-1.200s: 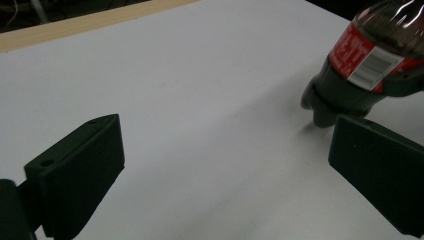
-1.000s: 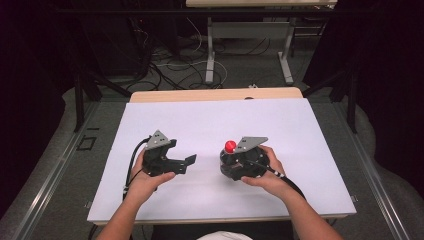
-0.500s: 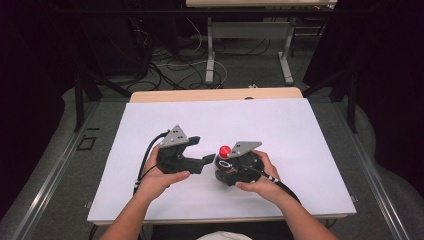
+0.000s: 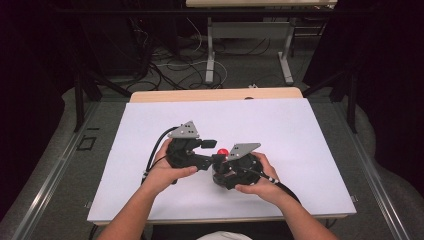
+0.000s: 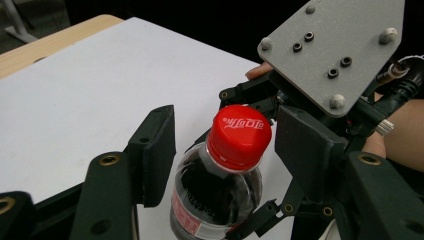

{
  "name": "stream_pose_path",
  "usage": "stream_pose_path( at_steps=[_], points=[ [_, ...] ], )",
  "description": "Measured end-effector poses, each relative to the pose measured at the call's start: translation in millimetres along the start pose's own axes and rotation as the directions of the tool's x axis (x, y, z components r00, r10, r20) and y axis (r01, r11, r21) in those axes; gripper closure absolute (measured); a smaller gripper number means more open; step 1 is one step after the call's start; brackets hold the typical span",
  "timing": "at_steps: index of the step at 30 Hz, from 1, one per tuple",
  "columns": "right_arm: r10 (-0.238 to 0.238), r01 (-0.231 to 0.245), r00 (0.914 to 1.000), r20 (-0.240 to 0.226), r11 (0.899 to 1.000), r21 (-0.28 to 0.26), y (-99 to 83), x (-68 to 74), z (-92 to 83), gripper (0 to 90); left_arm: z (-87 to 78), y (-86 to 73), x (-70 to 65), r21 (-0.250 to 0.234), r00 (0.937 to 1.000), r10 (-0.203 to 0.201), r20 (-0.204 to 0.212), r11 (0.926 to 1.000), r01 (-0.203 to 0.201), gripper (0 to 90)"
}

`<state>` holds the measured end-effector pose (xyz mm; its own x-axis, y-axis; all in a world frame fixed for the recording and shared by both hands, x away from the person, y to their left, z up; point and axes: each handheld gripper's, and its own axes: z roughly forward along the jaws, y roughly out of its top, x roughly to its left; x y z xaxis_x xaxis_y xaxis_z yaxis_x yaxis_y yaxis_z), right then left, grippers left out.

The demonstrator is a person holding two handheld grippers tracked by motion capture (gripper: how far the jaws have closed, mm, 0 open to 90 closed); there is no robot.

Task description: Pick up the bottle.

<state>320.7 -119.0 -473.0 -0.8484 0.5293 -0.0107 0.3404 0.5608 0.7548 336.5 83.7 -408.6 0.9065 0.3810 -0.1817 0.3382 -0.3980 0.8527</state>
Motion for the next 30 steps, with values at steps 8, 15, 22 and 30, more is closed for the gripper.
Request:
stream_pose_path(
  at_steps=[8, 15, 22, 30],
  points=[
    [-0.004, 0.004, 0.9997, -0.024, 1.0, 0.002, -0.3, 1.3, 0.3, 29.8, 7.6, 2.1, 1.7, 0.026, 0.9983, 0.034, 0.048, 0.999, -0.035, 52.6],
    [-0.006, 0.006, 0.9992, -0.041, 1.0, 0.013, -0.4, 2.6, 1.1, 29.8, 7.5, 2.1, 1.0, 0.03, 0.9966, 0.05, 0.066, 0.9982, -0.052, 60.6],
    [0.004, -0.004, 0.9997, -0.023, 1.0, 0.0, 0.3, 2.6, 1.7, 30.2, 6.7, 2.6, -6.1, 0.022, 0.9993, 0.038, -0.002, 0.999, -0.038, 61.2],
    [0.043, -0.043, 0.9975, 0.055, 0.999, 0.0, 0.4, 4.3, 2.0, 30.2, 16.0, 2.3, -33.0, -0.013, 0.9694, -0.045, -0.241, 0.999, 0.043, 61.5]
  ],
)
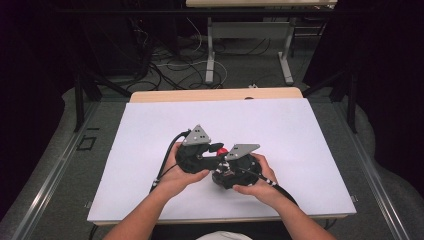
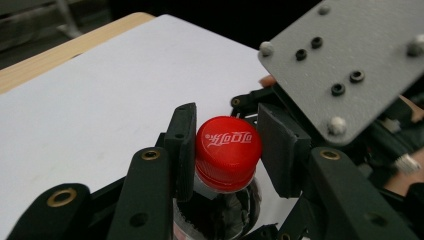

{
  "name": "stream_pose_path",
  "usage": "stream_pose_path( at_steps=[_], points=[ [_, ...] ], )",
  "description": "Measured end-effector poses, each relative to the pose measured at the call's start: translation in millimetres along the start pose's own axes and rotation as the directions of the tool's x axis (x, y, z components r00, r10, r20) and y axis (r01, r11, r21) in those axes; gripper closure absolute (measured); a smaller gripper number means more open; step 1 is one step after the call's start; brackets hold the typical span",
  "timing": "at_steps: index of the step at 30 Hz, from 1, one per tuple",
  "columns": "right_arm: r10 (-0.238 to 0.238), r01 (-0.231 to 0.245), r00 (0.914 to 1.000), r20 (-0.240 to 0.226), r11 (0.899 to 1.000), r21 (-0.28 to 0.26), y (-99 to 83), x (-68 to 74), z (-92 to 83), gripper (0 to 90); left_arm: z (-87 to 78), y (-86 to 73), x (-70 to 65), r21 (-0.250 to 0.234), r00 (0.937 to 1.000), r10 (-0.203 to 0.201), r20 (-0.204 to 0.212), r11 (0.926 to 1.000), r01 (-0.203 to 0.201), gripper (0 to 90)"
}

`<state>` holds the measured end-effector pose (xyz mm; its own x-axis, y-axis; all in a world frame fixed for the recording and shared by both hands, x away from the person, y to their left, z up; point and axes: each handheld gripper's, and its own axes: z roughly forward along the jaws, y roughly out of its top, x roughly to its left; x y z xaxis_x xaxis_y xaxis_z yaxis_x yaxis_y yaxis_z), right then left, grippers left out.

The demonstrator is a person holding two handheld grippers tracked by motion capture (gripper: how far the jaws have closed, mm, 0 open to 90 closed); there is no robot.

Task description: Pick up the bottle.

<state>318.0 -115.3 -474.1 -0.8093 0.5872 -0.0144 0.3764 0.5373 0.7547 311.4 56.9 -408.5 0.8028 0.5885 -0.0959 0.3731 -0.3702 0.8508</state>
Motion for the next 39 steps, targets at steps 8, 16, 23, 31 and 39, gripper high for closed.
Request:
stream_pose_path(
  at_steps=[8, 16, 23, 31, 39],
  points=[
    [0.02, -0.019, 0.9997, 0.011, 1.0, -0.01, 0.2, 2.2, 0.3, 30.0, -1.0, 1.2, -9.7, 0.002, 0.9964, -0.047, -0.07, 0.9989, 0.047, 60.9],
    [0.004, -0.006, 0.9981, -0.062, 1.0, -0.025, 1.0, 0.6, -4.2, 29.9, -17.8, 2.1, 26.3, -0.063, 0.9818, 0.044, 0.185, 0.9975, -0.033, 42.8],
    [-0.037, 0.035, 0.9922, -0.119, 0.999, -0.025, 1.9, 5.1, -3.0, 29.8, -19.1, 0.5, 48.7, -0.036, 0.9205, 0.116, 0.373, 0.9932, -0.11, 45.9],
    [-0.057, 0.053, 0.9884, -0.141, 0.998, -0.031, 1.9, 6.8, -2.7, 29.9, -11.3, -1.2, 52.3, -0.03, 0.8826, 0.126, 0.453, 0.9915, -0.126, 59.6],
    [-0.028, 0.026, 0.995, -0.096, 0.999, -0.026, 1.8, 5.1, -3.3, 29.9, -15.9, -3.7, 30.9, -0.061, 0.9522, 0.141, 0.271, 0.9898, -0.129, 61.4]
  ],
)
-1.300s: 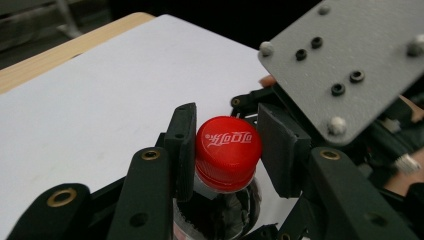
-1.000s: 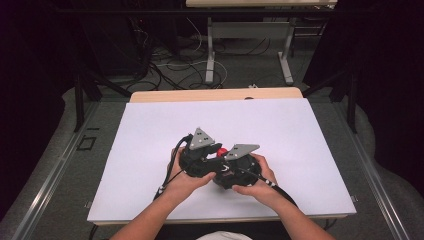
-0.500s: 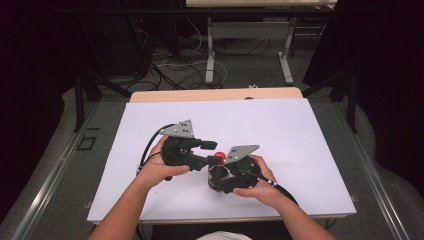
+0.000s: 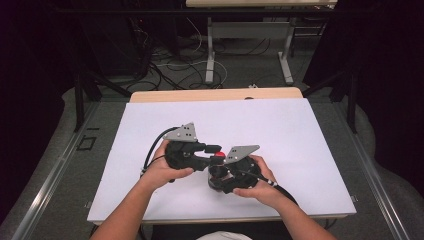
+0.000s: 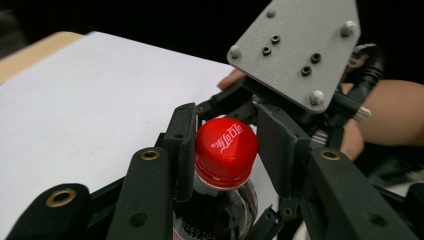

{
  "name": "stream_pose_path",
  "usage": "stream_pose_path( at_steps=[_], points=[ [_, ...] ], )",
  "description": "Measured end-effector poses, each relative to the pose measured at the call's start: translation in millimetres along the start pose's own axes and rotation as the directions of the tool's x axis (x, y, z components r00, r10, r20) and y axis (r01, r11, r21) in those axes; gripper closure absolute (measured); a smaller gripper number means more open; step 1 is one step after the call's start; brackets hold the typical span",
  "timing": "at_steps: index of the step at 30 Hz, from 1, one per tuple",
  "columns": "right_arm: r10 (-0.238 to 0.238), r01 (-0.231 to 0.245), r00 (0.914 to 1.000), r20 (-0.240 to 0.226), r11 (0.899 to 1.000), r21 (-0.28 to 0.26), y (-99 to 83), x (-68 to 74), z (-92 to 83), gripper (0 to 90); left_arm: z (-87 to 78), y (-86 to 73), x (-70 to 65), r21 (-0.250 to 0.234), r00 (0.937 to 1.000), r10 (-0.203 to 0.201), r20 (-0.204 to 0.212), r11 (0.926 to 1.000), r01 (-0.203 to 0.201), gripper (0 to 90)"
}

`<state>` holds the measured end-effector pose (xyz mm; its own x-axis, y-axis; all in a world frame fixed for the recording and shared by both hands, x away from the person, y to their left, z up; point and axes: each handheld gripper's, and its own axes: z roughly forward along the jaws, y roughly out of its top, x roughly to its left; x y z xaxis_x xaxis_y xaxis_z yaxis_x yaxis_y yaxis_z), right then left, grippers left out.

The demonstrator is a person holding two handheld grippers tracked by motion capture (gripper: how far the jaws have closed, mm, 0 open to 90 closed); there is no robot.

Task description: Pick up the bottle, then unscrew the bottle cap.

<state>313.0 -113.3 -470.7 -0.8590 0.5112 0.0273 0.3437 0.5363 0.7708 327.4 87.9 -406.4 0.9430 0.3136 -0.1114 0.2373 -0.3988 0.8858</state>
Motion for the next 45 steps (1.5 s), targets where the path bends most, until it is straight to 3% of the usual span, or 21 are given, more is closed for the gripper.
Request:
stream_pose_path(
  at_steps=[1, 3, 4, 7, 8, 9, 10, 15, 17, 18, 19, 21, 23, 24, 26, 31, 34, 40, 43, 45],
  points=[
    [0.004, -0.004, 0.9998, 0.02, 1.0, -0.006, 0.0, -0.1, 0.1, 29.9, 0.0, 0.0, 0.0, 0.0, 1.0, 0.0, 0.0, 1.0, 0.0, 61.4],
    [0.019, -0.019, 0.999, 0.041, 1.0, -0.004, 0.3, -0.7, -0.3, 29.9, 2.7, 1.3, -9.4, -0.007, 0.9956, -0.003, -0.094, 1.0, 0.003, 61.6],
    [0.02, -0.02, 0.998, 0.06, 1.0, -0.005, 0.4, -1.2, -0.1, 29.9, 5.1, 1.6, -16.5, -0.013, 0.9896, -0.014, -0.143, 0.9998, 0.012, 61.6],
    [0.039, -0.04, 0.9957, 0.084, 0.999, 0.005, 0.6, -1.5, -0.7, 29.9, 14.1, 1.8, -35.3, -0.035, 0.9543, -0.056, -0.294, 0.9983, 0.047, 61.6],
    [0.039, -0.04, 0.9953, 0.088, 0.999, 0.009, 0.5, -1.7, -0.4, 29.9, 16.2, 1.9, -38.5, -0.037, 0.9461, -0.062, -0.318, 0.9979, 0.053, 61.5],
    [0.05, -0.05, 0.9947, 0.09, 0.999, 0.001, -0.4, -2.5, 0.4, 29.9, 17.4, 2.2, -39.3, -0.039, 0.9428, -0.068, -0.326, 0.9975, 0.059, 61.4],
    [0.05, -0.05, 0.9947, 0.09, 0.999, 0.001, -0.4, -2.5, 0.4, 29.9, 17.1, 2.7, -38.1, -0.032, 0.9459, -0.066, -0.318, 0.9977, 0.059, 61.4],
    [0.041, -0.041, 0.9971, 0.064, 0.999, -0.001, -0.9, -4.5, -1.3, 29.8, 7.8, 3.3, -21.0, -0.013, 0.9812, -0.074, -0.178, 0.9972, 0.073, 52.8],
    [0.034, -0.034, 0.9982, 0.049, 0.999, -0.006, -0.6, -4.5, -2.1, 29.8, 1.9, 4.0, -13.4, -0.005, 0.9922, -0.048, -0.115, 0.9988, 0.048, 47.7],
    [0.032, -0.031, 0.9987, 0.04, 0.999, -0.008, -0.4, -4.3, -2.1, 29.8, -1.3, 4.4, -8.6, -0.006, 0.9969, -0.016, -0.077, 0.9999, 0.016, 47.2],
    [0.024, -0.024, 0.9992, 0.032, 1.0, -0.01, -0.1, -4.1, -2.3, 29.8, -3.5, 4.5, -4.5, -0.01, 0.9991, 0.003, -0.043, 0.9999, -0.003, 47.0],
    [0.016, -0.016, 0.9998, 0.013, 1.0, -0.009, 0.7, -2.3, -3.1, 29.8, -7.1, 4.2, 3.0, -0.025, 0.9993, 0.024, 0.027, 0.9994, -0.023, 46.0],
    [0.006, -0.006, 1.0, -0.007, 1.0, -0.005, 1.5, 0.0, -3.3, 29.8, -7.0, 3.3, 9.5, -0.033, 0.9942, 0.023, 0.105, 0.9993, -0.02, 46.7],
    [0.002, -0.002, 0.9999, -0.017, 1.0, 0.002, 1.9, 1.3, -3.7, 29.8, -6.8, 2.7, 12.0, -0.033, 0.9916, 0.034, 0.125, 0.999, -0.03, 47.1],
    [-0.02, 0.02, 0.9993, -0.031, 1.0, -0.006, 2.5, 3.3, -2.9, 29.8, -6.2, 1.6, 16.4, -0.029, 0.9893, 0.017, 0.145, 0.9995, -0.013, 51.7],
    [-0.023, 0.023, 0.9989, -0.041, 1.0, -0.012, 2.3, 4.6, -3.1, 29.8, -4.6, -1.0, 20.0, -0.013, 0.9784, 0.014, 0.206, 0.9999, -0.011, 56.3],
    [-0.03, 0.029, 0.9986, -0.044, 0.999, -0.016, 2.3, 5.3, -2.7, 29.8, -0.4, -2.6, 19.6, 0.016, 0.9766, 0.0, 0.215, 0.9999, -0.004, 58.7],
    [-0.024, 0.024, 0.9992, -0.033, 1.0, -0.002, 1.7, 3.4, -1.0, 29.9, 2.2, -3.2, 14.0, 0.014, 0.9891, 0.011, 0.147, 0.9998, -0.014, 60.8],
    [-0.009, 0.009, 0.9999, -0.01, 1.0, 0.001, 1.3, 1.9, -0.6, 29.9, 4.5, -4.1, 8.1, 0.002, 0.9971, -0.01, 0.075, 0.9999, 0.01, 61.1],
    [0.015, -0.015, 0.9996, 0.023, 1.0, -0.001, 1.1, -0.5, -0.7, 29.9, 7.2, -4.1, 0.8, -0.013, 0.9999, -0.017, -0.001, 0.9998, 0.017, 61.2]
  ],
)
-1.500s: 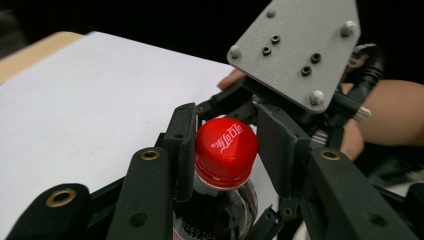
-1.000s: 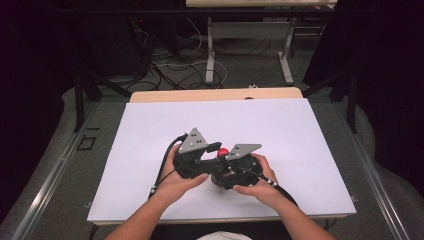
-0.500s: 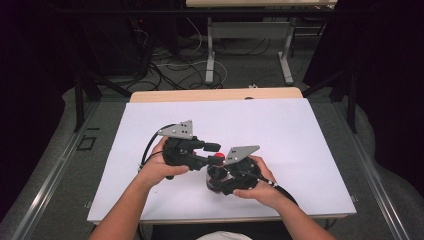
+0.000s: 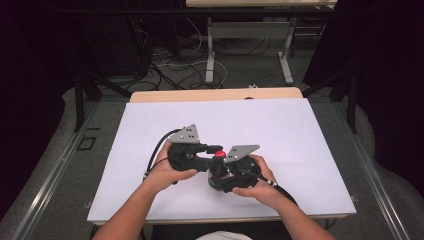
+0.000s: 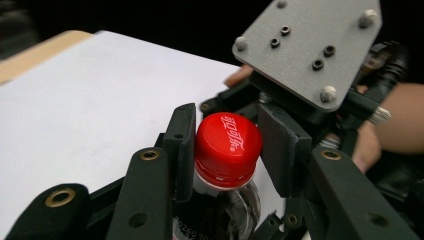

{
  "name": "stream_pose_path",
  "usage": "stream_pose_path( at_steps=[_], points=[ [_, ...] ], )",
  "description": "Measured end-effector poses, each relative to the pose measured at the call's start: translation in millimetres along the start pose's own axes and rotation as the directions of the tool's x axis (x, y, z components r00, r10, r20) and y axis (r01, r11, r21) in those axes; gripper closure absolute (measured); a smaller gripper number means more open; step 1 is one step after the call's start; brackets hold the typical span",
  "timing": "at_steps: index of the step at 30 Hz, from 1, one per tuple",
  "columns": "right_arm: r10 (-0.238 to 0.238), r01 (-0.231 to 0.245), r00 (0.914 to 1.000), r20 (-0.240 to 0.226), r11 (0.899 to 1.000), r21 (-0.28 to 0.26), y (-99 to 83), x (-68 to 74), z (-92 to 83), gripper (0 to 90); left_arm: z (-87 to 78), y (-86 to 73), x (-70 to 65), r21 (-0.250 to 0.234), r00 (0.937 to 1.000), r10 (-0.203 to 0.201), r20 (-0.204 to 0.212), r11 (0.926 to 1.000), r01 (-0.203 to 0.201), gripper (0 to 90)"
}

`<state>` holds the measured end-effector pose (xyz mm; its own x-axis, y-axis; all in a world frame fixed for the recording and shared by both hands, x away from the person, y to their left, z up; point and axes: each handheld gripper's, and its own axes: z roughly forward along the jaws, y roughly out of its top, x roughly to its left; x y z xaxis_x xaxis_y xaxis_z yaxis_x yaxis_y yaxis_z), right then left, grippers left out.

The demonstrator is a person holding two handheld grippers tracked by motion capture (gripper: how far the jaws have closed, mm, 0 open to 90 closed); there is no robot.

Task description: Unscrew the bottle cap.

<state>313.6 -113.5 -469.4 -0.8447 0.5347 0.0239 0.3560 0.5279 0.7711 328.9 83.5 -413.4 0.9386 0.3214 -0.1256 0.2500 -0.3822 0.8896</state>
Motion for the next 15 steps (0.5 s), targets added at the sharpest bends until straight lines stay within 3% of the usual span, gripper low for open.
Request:
stream_pose_path(
  at_steps=[2, 4, 6, 9, 10, 13, 15],
  points=[
    [0.008, -0.008, 0.9994, 0.035, 1.0, -0.003, -0.1, -0.9, 0.2, 29.9, 3.6, -0.1, -9.3, -0.011, 0.996, -0.01, -0.088, 0.9999, 0.009, 61.3],
    [0.002, -0.002, 0.9988, 0.049, 1.0, 0.002, -0.3, -1.3, 0.3, 29.9, 8.4, -0.6, -17.1, -0.024, 0.9879, -0.03, -0.152, 0.9993, 0.027, 61.3],
    [0.026, -0.027, 0.9966, 0.078, 1.0, 0.002, -1.3, -2.1, 1.6, 29.9, 11.8, -1.0, -21.8, -0.039, 0.9766, -0.061, -0.206, 0.9978, 0.054, 61.2],
    [0.03, -0.03, 0.9942, 0.103, 1.0, 0.002, -1.6, -2.2, 2.2, 29.9, 16.7, -2.6, -30.0, -0.07, 0.9544, -0.101, -0.281, 0.9939, 0.085, 61.1],
    [0.025, -0.025, 0.9934, 0.112, 1.0, 0.001, -1.8, -2.7, 2.3, 29.9, 17.8, -3.0, -31.6, -0.075, 0.9509, -0.104, -0.292, 0.9935, 0.085, 60.9],
    [0.02, -0.02, 0.995, 0.098, 1.0, 0.003, -2.3, -3.6, 2.5, 29.8, 15.6, -1.8, -31.8, -0.065, 0.9531, -0.077, -0.293, 0.996, 0.061, 56.7],
    [0.013, -0.014, 0.9967, 0.081, 1.0, 0.01, -2.9, -3.1, 2.9, 29.8, 10.3, -1.4, -26.8, -0.052, 0.9606, -0.075, -0.268, 0.9966, 0.063, 49.7]
  ],
)
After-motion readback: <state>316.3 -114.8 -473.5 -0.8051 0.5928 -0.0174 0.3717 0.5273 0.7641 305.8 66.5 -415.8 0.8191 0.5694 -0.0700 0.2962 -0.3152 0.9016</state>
